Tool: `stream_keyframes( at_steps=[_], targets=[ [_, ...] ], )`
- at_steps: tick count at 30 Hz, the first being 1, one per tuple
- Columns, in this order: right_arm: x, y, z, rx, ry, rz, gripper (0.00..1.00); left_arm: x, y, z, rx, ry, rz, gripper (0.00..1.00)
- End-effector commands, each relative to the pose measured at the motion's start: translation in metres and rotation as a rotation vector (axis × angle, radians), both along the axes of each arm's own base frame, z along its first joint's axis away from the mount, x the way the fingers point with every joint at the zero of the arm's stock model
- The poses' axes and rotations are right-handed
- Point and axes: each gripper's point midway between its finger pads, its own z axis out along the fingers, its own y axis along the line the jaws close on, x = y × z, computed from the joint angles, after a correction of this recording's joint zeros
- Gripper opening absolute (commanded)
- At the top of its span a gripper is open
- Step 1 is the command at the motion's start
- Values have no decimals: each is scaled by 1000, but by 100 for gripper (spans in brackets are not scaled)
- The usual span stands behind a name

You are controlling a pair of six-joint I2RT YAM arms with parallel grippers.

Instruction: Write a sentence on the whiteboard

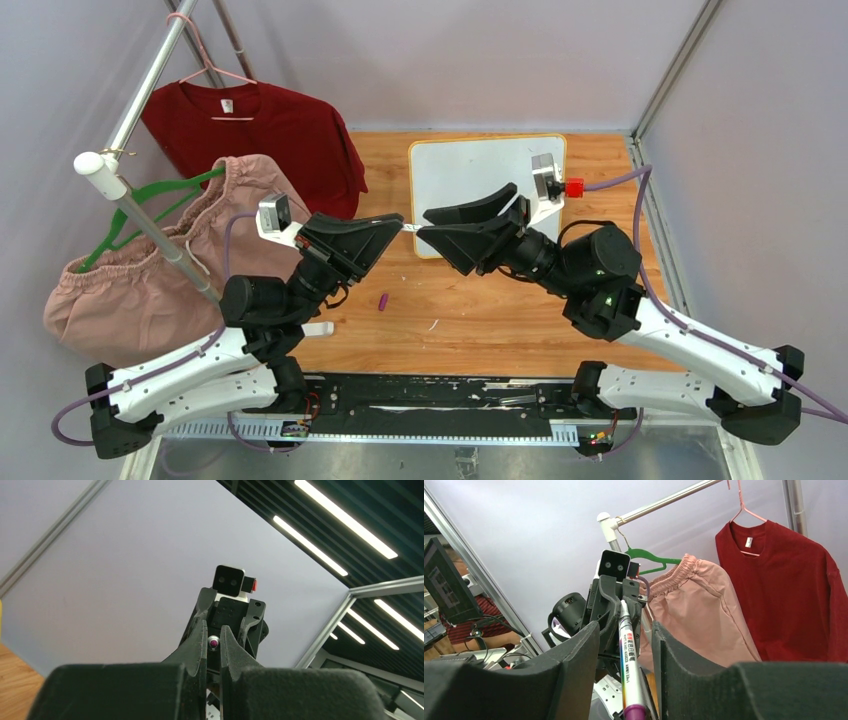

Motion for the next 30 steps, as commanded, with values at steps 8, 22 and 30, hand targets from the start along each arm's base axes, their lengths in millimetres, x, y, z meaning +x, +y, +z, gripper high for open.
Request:
stream_keyframes(
  at_steps=[8, 22, 30],
  targets=[
    [-1, -3, 27, 40, 6, -7, 48, 10, 12, 2, -36, 45, 57, 0],
    [2, 3, 14, -47, 50, -8, 42, 10, 11, 5, -28, 41, 61, 0],
    [4, 5, 12, -66, 58, -14, 36, 10, 12, 5, -29, 42, 63, 0]
  ],
)
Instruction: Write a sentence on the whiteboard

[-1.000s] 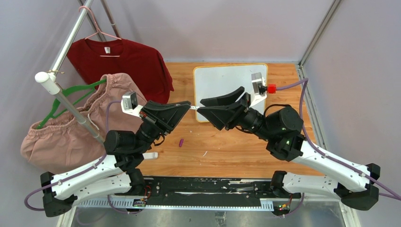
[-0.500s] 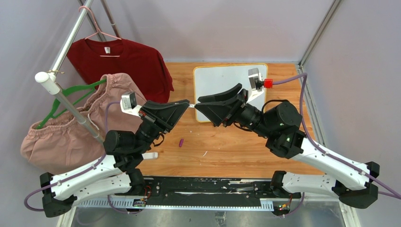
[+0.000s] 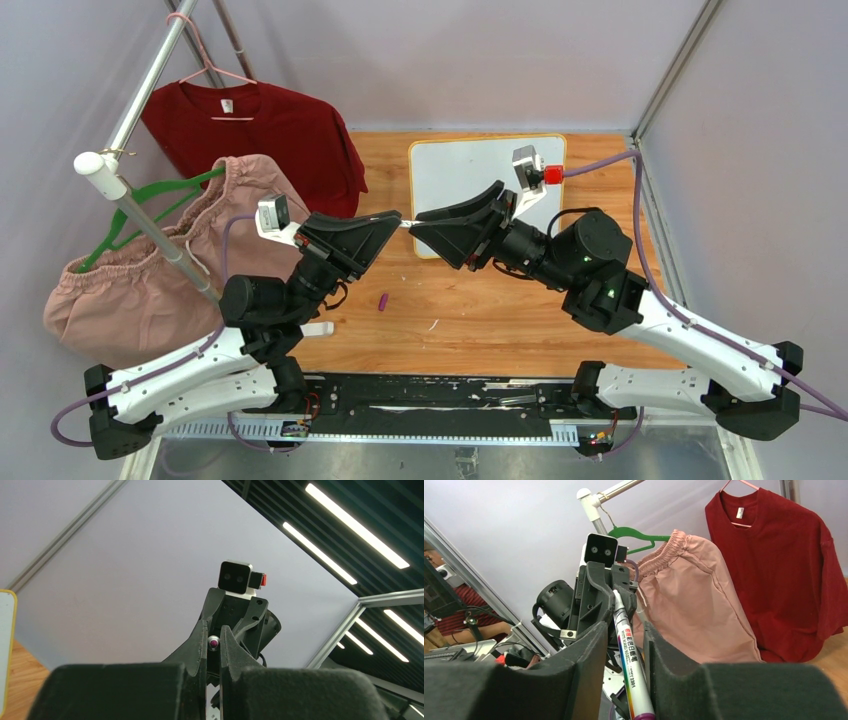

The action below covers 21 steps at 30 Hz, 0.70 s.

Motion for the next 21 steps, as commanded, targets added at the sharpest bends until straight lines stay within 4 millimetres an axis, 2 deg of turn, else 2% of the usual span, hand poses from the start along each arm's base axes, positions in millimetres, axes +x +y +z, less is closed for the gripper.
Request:
stream_keyframes(
  at_steps=[1, 9, 21],
  targets=[
    [-4, -6, 20, 39, -15, -2, 33, 0, 7, 9, -22, -11, 25, 0],
    [-4, -5, 21, 43, -20, -1, 26, 0, 7, 6, -15, -6, 21, 0],
    [-3, -3, 22, 46, -21, -1, 29, -2, 4, 4, -15, -2, 0, 0]
  ],
)
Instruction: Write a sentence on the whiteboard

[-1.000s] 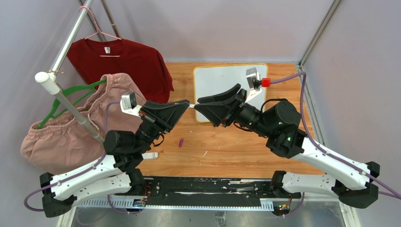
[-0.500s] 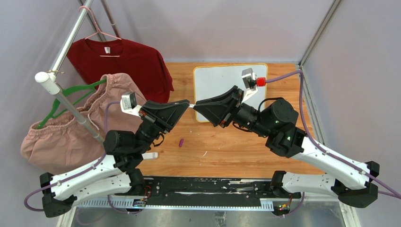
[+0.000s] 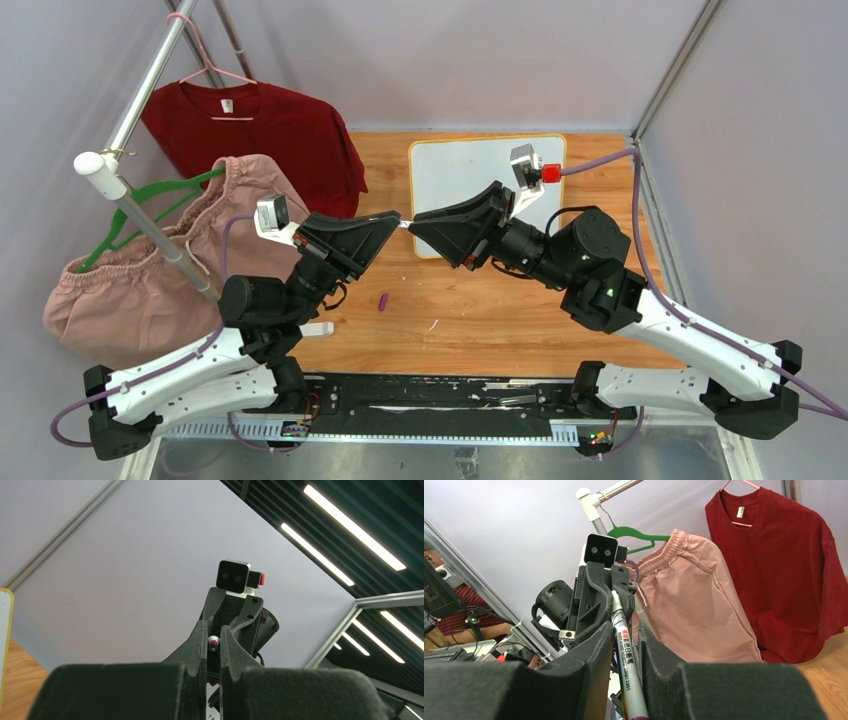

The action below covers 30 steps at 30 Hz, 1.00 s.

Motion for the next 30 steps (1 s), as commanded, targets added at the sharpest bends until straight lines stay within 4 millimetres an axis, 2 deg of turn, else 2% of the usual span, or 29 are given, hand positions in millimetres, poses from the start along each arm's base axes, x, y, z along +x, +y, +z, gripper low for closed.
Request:
stream_keyframes(
  at_steps=[1, 10, 14, 24, 30],
  targets=[
    [-4, -5, 22, 53, -25, -1, 29, -1, 4, 5, -11, -9, 9, 0],
    [-4, -5, 22, 56, -27, 0, 35, -1, 5, 5, -14, -7, 8, 0],
    [-4, -6, 23, 71, -33, -5, 29, -2, 5, 5, -17, -3, 4, 0],
    [-6, -6, 26, 80, -44, 4, 26, -2, 5, 5, -20, 0, -1, 0],
    [-8, -3, 23, 61, -39, 24, 35, -2, 9, 9, -35, -2, 8, 0]
  ],
)
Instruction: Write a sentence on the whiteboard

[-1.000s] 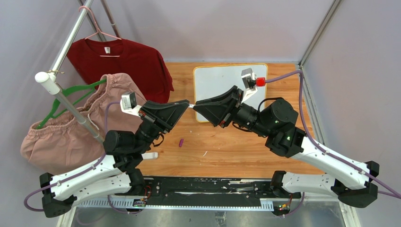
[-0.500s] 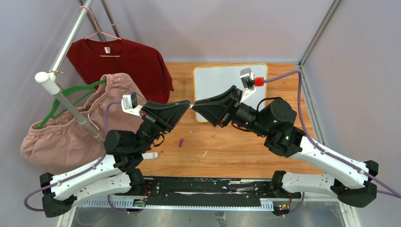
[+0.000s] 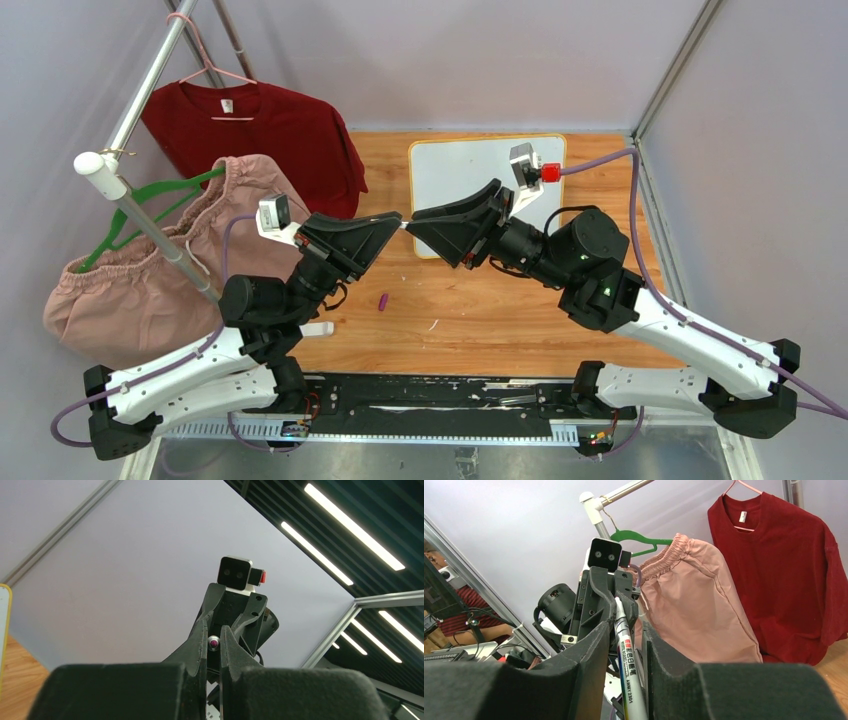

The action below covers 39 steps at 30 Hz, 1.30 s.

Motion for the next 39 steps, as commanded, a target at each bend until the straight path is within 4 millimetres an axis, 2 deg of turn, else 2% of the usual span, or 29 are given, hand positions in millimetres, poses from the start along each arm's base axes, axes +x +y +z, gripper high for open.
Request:
stream_keyframes(
  at_steps=[1, 13, 20, 28, 32, 36, 39],
  targets=[
    [-9, -5, 19, 44, -27, 21, 34, -1, 11, 11, -37, -11, 22, 0],
    [-9, -4, 19, 43, -26, 26, 9, -1, 10, 9, -38, -6, 17, 0],
    [-11, -2, 18, 32, -24, 38, 25, -1, 10, 10, -37, -8, 20, 0],
    [-10, -3, 19, 33, -23, 35, 27, -1, 7, 10, -35, -5, 9, 0],
    [-10, -4, 19, 39, -24, 28, 19, -1, 5, 9, -33, -2, 0, 0],
    [-10, -6, 21, 53, -36, 24, 1, -2, 3, 7, -28, 0, -7, 0],
    [-11, -10, 21, 65, -46, 16, 0, -1, 3, 5, -22, 0, 1, 0]
  ],
)
